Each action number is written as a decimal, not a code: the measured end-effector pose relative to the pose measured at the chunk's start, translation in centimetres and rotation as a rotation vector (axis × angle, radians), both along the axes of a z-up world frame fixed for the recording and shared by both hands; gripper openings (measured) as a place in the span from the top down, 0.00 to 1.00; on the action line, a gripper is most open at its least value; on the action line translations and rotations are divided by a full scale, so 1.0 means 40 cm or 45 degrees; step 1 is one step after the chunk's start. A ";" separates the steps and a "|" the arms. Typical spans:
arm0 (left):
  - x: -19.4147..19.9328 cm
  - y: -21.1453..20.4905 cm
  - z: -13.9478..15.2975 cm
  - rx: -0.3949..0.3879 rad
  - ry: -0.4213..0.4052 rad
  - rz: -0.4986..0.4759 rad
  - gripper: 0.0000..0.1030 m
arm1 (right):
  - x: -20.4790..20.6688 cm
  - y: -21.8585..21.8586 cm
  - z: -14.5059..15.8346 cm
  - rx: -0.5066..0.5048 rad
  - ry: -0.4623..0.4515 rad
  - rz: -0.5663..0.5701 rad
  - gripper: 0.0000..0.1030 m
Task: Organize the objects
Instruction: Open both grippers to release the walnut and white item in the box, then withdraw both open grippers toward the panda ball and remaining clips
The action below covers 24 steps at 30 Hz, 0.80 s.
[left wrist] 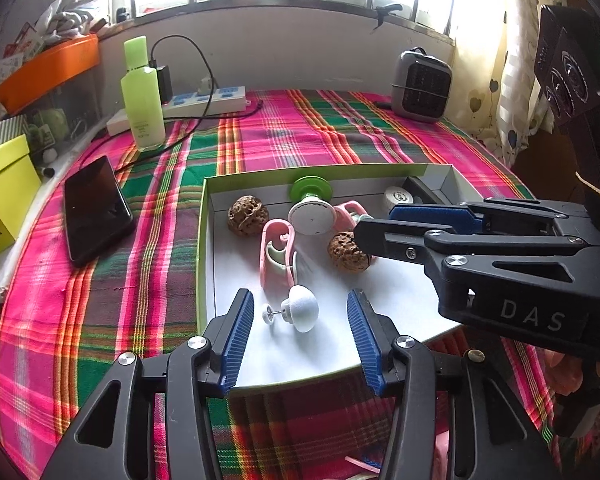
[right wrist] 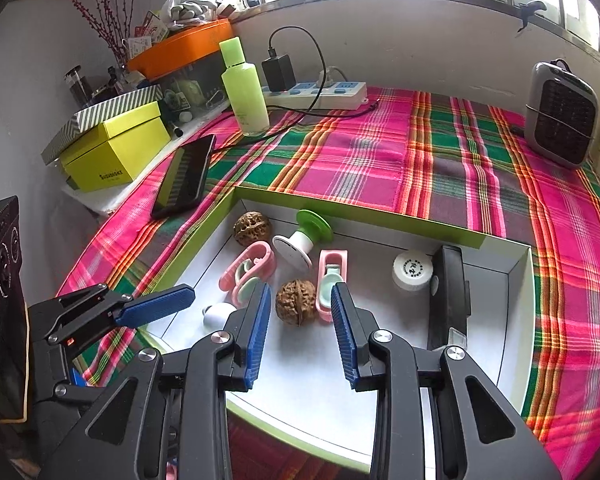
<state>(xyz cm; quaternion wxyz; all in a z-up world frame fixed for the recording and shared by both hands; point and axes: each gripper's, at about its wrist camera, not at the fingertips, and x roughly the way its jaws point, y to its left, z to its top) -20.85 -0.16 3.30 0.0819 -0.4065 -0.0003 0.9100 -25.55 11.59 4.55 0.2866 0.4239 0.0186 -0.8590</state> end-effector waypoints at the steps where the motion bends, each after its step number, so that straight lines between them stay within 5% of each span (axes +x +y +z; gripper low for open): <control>1: 0.007 0.001 0.005 0.001 0.009 -0.002 0.53 | 0.005 0.002 0.002 -0.003 0.002 -0.002 0.68; 24: 0.141 -0.001 0.051 0.028 0.062 -0.009 0.53 | 0.178 0.067 0.041 -0.039 0.086 -0.108 0.67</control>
